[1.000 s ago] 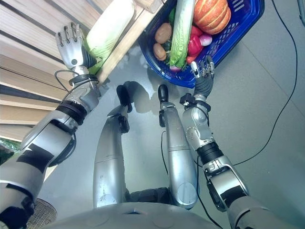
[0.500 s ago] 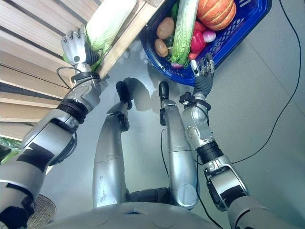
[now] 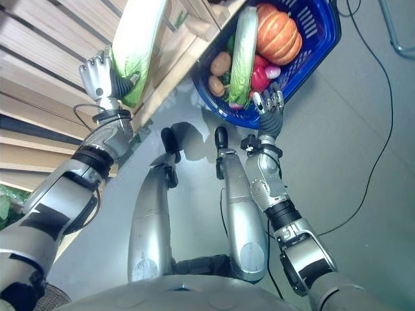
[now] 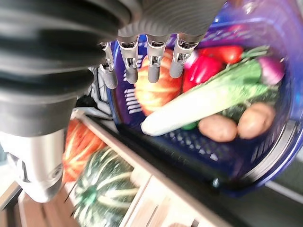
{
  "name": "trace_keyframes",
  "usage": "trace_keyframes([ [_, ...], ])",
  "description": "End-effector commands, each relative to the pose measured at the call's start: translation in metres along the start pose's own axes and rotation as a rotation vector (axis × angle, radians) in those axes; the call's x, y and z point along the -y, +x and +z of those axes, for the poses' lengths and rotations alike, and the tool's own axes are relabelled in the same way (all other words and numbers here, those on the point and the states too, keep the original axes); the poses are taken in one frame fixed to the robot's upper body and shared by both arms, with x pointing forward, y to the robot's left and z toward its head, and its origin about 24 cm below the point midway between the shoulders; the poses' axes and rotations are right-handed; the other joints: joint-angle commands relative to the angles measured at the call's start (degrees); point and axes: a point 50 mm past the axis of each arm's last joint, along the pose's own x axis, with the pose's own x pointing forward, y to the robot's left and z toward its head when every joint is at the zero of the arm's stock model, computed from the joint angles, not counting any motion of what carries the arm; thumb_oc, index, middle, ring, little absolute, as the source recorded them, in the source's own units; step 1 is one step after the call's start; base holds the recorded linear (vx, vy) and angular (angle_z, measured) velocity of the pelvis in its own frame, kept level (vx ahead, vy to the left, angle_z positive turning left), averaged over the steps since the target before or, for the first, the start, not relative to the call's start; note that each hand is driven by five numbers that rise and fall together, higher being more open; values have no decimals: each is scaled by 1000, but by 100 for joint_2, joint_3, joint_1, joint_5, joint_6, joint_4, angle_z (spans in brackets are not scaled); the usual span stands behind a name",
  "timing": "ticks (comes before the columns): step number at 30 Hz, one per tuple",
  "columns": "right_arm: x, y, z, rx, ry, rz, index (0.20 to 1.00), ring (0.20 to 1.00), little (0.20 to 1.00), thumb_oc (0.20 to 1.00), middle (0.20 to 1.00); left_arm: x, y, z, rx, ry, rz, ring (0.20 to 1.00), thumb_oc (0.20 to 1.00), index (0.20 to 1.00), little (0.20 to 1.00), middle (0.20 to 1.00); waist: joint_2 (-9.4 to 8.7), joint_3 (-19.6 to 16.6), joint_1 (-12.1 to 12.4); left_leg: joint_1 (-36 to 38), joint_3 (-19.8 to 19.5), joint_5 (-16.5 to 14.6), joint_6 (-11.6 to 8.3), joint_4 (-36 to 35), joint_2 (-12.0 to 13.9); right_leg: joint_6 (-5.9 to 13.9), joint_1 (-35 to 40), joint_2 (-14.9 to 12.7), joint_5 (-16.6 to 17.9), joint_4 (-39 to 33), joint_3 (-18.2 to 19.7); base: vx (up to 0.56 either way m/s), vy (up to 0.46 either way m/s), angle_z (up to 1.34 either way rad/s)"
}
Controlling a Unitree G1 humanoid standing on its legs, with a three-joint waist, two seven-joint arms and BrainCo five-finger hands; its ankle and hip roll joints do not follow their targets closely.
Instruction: Pick up fruits and vegetables into the basket
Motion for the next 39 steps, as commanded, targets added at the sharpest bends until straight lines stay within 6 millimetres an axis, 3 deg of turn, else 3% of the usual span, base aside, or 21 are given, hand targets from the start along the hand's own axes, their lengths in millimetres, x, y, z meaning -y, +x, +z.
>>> trace_keyframes([
  [1,2,-9,17,93,59,26,1000,1000,1000,1000,1000,-13,-5,-18,-1,-44,152,200,200,200,200,200,174,-318,199,411,68,-389,-55,-257,-407,489,750,92,334,-977,-342,25,0,4],
  [7,14,-13,20,96,52,27,1000,1000,1000,1000,1000,-15,-40,-35,-7,-115,182,200,200,200,200,200,273,-318,372,1565,-116,-214,-58,-1008,-470,416,1951,111,376,-1716,-398,37,4,14],
  [9,23,-17,19,93,39,27,1000,1000,1000,1000,1000,-18,-59,-39,9,-164,174,200,200,200,200,200,299,-545,467,1978,-202,-169,-75,-1308,-488,385,2421,90,383,-2052,-469,98,3,14],
  [13,30,-22,20,93,19,46,1000,1000,1000,1000,1000,-23,-74,-39,53,-230,145,200,200,200,200,200,315,-819,560,2382,-310,-115,-91,-1638,-498,361,2899,50,409,-2405,-562,96,8,16],
  [19,31,-27,30,128,-34,173,1000,1000,1000,1000,1000,-33,-91,-26,179,-367,58,200,200,200,200,200,349,-1305,713,3060,-520,-15,-63,-2271,-522,368,3666,-9,500,-2988,-691,98,9,21],
  [23,13,-26,37,137,-99,371,1000,1000,1000,1000,1000,-36,-100,-9,293,-467,-83,200,200,200,200,200,363,-1811,850,3657,-709,56,-26,-2786,-507,433,4261,-70,660,-3504,-784,122,9,19],
  [34,-7,-21,35,-8,-54,666,1000,1000,1000,1000,1000,-35,-120,20,461,-614,-345,200,200,200,200,200,276,-2486,918,4303,-654,-108,95,-3029,-497,550,4830,-133,830,-3948,-850,55,33,8],
  [39,-8,-21,32,-81,-9,721,1000,1000,1000,1000,1000,-36,-127,29,536,-653,-422,200,200,200,200,200,247,-2610,901,4456,-547,-200,149,-3029,-491,593,4932,-150,810,-3948,-840,29,18,0],
])
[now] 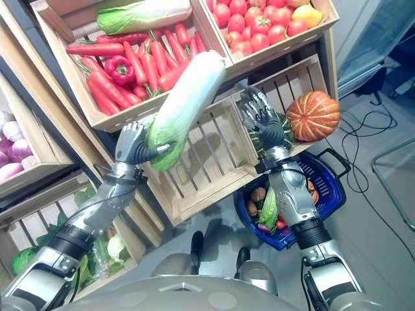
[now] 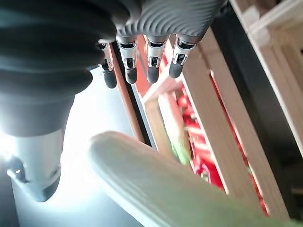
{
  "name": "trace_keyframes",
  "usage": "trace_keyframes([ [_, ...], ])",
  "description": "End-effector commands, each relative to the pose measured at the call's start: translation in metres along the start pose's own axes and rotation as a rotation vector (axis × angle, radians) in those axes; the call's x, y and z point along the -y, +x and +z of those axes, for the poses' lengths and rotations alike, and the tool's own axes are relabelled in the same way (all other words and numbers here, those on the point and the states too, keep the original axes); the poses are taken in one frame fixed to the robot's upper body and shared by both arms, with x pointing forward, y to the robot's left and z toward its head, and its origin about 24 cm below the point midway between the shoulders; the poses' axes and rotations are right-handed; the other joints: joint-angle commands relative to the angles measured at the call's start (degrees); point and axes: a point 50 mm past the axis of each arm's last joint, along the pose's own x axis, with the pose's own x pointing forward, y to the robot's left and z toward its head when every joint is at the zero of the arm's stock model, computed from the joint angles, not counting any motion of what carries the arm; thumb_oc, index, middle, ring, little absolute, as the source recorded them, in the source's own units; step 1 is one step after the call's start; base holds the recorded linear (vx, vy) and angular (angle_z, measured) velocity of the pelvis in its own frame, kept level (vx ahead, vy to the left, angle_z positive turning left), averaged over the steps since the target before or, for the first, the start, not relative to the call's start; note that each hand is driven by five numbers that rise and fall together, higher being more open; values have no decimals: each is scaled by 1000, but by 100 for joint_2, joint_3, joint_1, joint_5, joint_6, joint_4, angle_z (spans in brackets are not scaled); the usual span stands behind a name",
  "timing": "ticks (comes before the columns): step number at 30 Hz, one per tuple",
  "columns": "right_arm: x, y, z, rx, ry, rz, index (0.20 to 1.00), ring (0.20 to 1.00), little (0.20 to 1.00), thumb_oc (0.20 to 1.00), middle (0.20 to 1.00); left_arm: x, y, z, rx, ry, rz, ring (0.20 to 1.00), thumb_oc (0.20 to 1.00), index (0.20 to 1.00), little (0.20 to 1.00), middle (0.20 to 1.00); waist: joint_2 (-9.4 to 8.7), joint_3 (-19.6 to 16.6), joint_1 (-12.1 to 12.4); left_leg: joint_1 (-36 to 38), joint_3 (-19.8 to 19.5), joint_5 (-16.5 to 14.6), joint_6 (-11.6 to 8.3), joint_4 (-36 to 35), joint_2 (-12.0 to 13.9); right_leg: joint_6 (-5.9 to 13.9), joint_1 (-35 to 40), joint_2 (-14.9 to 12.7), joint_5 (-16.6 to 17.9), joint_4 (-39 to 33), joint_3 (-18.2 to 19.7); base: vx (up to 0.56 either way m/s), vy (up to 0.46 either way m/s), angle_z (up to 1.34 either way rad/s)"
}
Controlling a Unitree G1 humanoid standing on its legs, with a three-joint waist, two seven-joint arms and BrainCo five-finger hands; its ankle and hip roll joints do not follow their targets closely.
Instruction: Pick up fruits and vegetables into the basket
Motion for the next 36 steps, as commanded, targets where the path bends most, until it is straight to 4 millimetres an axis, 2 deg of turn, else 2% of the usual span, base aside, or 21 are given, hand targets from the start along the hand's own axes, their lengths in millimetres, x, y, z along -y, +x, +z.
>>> trace_keyframes([
  [1,-16,6,10,53,85,117,1000,1000,1000,1000,1000,-9,9,16,114,-74,10,200,200,200,200,200,-275,-322,-27,215,183,-775,129,7,-334,459,-89,-258,178,-128,66,30,5,-5],
  [10,-23,7,5,24,126,159,1000,1000,1000,1000,1000,-5,14,36,232,-148,-67,200,200,200,200,200,-296,-436,-83,298,294,-839,206,7,-331,516,-78,-280,205,-128,119,10,1,-8],
  [16,-31,7,3,22,180,194,1000,1000,1000,1000,1000,-1,13,42,254,-163,-122,200,200,200,200,200,-292,-468,-105,329,346,-873,234,7,-323,541,-80,-279,203,-128,189,0,0,0],
  [36,-45,9,8,78,234,302,1000,1000,1000,1000,1000,14,4,41,218,-212,-363,200,200,200,200,200,-251,-478,-94,273,370,-899,273,7,-297,587,-159,-296,182,-128,266,-1,-1,-1],
])
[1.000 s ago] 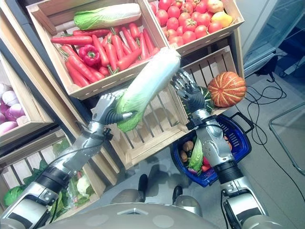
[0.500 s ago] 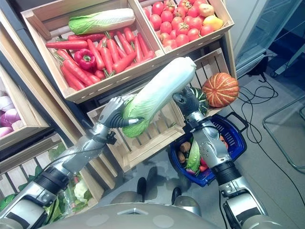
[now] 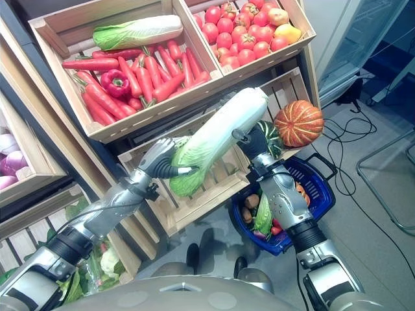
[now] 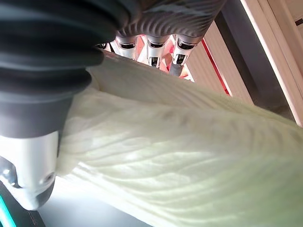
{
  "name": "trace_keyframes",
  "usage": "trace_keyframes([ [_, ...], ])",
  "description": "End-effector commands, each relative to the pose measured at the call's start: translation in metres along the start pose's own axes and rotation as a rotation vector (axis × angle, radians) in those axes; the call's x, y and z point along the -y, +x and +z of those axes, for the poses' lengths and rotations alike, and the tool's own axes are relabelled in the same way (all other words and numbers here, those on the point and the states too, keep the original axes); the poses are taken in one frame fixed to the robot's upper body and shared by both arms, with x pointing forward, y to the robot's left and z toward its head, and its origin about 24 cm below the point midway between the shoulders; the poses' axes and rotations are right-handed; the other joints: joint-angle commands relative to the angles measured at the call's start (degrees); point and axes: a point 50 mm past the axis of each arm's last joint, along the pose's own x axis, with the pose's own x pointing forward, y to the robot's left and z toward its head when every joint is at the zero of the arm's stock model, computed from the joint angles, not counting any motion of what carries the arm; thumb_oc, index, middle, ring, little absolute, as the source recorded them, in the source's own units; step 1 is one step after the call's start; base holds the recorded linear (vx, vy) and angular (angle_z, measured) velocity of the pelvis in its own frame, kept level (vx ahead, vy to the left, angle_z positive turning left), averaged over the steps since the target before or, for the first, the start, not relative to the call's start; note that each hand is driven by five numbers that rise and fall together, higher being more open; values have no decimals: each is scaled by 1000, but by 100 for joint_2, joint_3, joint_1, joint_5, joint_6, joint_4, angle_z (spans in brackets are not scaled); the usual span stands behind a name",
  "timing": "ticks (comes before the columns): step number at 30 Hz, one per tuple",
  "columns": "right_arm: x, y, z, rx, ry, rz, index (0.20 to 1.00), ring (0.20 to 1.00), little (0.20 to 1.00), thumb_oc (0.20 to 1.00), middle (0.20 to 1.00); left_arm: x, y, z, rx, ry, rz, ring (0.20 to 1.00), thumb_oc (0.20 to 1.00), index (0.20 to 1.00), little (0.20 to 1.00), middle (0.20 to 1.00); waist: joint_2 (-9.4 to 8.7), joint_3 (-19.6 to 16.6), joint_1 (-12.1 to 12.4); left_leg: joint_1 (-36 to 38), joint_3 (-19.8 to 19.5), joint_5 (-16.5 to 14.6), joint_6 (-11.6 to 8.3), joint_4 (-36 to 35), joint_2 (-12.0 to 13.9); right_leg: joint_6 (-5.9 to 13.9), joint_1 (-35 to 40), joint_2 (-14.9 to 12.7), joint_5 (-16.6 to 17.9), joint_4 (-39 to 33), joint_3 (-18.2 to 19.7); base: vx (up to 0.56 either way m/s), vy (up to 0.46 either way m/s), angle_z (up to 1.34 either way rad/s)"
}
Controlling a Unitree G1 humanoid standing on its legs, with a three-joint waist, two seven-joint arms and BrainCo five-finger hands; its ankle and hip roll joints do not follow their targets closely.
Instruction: Pick up fruits and vegetables into the basket
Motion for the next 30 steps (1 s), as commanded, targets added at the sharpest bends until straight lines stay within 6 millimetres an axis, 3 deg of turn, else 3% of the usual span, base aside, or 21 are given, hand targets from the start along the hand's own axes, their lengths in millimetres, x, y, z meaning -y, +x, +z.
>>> trace_keyframes([
  [1,-27,12,26,166,37,174,1000,1000,1000,1000,1000,-7,13,16,101,-20,-13,200,200,200,200,200,-177,-201,1,206,141,-865,221,11,-288,549,-204,-262,52,23,36,0,0,0],
  [2,-29,13,26,171,47,191,1000,1000,1000,1000,1000,-6,13,16,101,-25,-27,200,200,200,200,200,-174,-206,3,209,143,-867,220,11,-285,552,-202,-262,50,23,42,0,0,0],
  [4,-29,13,26,180,59,211,831,831,831,831,831,-4,13,17,103,-25,-47,200,200,200,200,200,-172,-221,7,206,151,-866,219,11,-279,556,-206,-264,47,23,42,0,0,0],
  [5,-30,13,27,183,64,218,482,482,482,482,482,-5,13,17,102,-30,-53,200,200,200,200,200,-170,-228,8,208,148,-868,219,11,-279,556,-205,-264,45,23,43,0,0,0],
  [6,-31,13,27,183,69,227,206,206,206,206,206,-5,13,17,99,-31,-61,200,200,200,200,200,-168,-235,8,212,147,-872,221,11,-278,557,-204,-263,40,23,49,0,0,0],
  [16,-28,10,22,171,88,209,200,200,200,200,200,-6,10,11,57,-17,-70,200,200,200,200,200,-158,-230,8,189,155,-858,230,11,-271,556,-232,-268,45,23,82,0,0,0],
  [22,-21,5,19,198,113,109,200,200,200,200,200,-6,6,-1,-32,33,-55,200,200,200,200,200,-144,-172,-7,161,174,-842,244,11,-281,551,-267,-262,59,23,118,0,0,0],
  [23,-18,3,20,209,107,77,200,200,200,200,200,-9,4,-6,-58,51,-41,376,376,376,376,376,-139,-149,-8,150,169,-840,249,11,-287,550,-281,-258,63,23,125,0,0,0],
  [24,-14,1,20,219,103,50,200,200,200,200,200,-11,3,-10,-82,63,-30,799,799,799,799,799,-136,-124,-12,142,180,-838,251,11,-288,548,-292,-256,67,23,128,0,0,0],
  [25,-11,-1,20,227,101,28,200,200,200,200,200,-12,1,-12,-91,86,-10,1000,1000,1000,1000,1000,-134,-106,-12,135,184,-836,253,11,-288,546,-298,-256,69,23,129,0,0,0],
  [30,8,-15,26,315,95,-138,200,200,200,200,200,-27,-9,-26,-154,206,80,1000,1000,1000,1000,1000,-127,6,-36,59,216,-817,253,11,-284,533,-385,-240,91,23,153,-13,-7,-3],
])
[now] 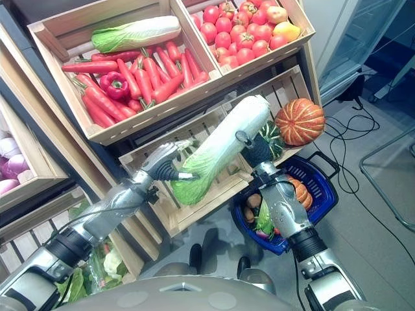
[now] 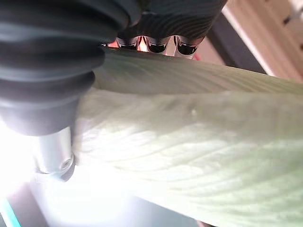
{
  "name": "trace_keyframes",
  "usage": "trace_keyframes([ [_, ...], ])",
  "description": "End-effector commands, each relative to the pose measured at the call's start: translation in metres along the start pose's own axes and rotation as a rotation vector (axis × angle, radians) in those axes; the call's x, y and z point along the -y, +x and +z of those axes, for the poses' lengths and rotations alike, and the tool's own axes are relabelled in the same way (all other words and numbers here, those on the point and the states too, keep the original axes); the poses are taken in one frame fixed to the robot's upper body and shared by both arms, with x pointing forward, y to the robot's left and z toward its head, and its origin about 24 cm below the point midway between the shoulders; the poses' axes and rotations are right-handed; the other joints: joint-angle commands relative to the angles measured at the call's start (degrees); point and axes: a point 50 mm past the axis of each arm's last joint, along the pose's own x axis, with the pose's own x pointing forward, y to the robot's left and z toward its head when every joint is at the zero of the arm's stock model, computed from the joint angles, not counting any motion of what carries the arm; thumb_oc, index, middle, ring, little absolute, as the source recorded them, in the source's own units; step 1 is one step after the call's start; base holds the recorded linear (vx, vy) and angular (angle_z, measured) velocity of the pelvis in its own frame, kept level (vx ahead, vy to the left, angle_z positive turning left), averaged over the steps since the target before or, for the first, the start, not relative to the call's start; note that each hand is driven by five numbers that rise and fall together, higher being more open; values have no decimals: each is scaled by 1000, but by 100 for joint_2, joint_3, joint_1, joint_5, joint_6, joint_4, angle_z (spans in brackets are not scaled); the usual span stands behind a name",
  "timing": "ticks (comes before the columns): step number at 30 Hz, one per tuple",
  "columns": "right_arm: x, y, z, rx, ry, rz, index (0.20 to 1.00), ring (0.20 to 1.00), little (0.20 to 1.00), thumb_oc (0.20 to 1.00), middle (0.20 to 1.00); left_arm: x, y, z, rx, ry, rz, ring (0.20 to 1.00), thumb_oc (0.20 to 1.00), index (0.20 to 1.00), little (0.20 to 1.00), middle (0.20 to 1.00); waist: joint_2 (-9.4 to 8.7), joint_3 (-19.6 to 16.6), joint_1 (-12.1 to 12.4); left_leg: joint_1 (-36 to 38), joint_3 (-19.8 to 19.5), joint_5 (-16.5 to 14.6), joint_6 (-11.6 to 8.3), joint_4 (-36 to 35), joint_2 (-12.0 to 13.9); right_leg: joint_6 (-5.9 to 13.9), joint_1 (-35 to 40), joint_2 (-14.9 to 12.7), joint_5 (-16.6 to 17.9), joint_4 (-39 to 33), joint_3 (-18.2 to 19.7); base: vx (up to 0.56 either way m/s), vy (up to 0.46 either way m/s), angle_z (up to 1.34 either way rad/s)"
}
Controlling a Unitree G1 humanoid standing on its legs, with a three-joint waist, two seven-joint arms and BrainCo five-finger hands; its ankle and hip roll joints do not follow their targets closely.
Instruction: Pick up fruits and vegetables into the basket
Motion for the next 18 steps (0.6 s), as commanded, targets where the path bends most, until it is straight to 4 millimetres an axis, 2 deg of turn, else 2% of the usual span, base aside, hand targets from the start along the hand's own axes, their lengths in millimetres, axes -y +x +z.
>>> trace_keyframes([
  [1,-3,10,38,276,-7,-54,200,200,200,200,200,-28,-3,-20,-56,134,133,1000,1000,1000,1000,1000,-233,106,-49,179,157,-810,245,11,-287,517,-230,-229,89,23,85,0,0,0],
  [7,22,-7,53,427,-28,-273,200,200,200,200,200,-46,-10,-34,-147,122,314,1000,1000,1000,1000,1000,-204,518,-124,-68,232,-749,257,65,-267,455,-550,-182,56,236,152,-118,-16,-10],
  [11,33,-7,73,528,-111,-403,200,200,200,200,200,-59,-3,-37,-177,101,463,1000,1000,1000,1000,1000,-155,1029,-156,-351,248,-740,243,220,-278,380,-900,-114,-58,583,138,-160,-24,-7],
  [12,33,-6,73,529,-112,-404,200,200,200,200,200,-60,-3,-37,-176,101,465,1000,1000,1000,1000,1000,-153,1034,-153,-365,249,-747,242,236,-277,379,-916,-114,-65,602,139,-170,-24,-3],
  [18,58,-8,106,653,-220,-674,200,200,200,200,200,-74,8,-33,-149,55,616,1000,1000,1000,1000,1000,-142,1803,-109,-1239,292,-806,106,1220,-288,261,-1625,-54,-255,1473,87,-167,-42,-3],
])
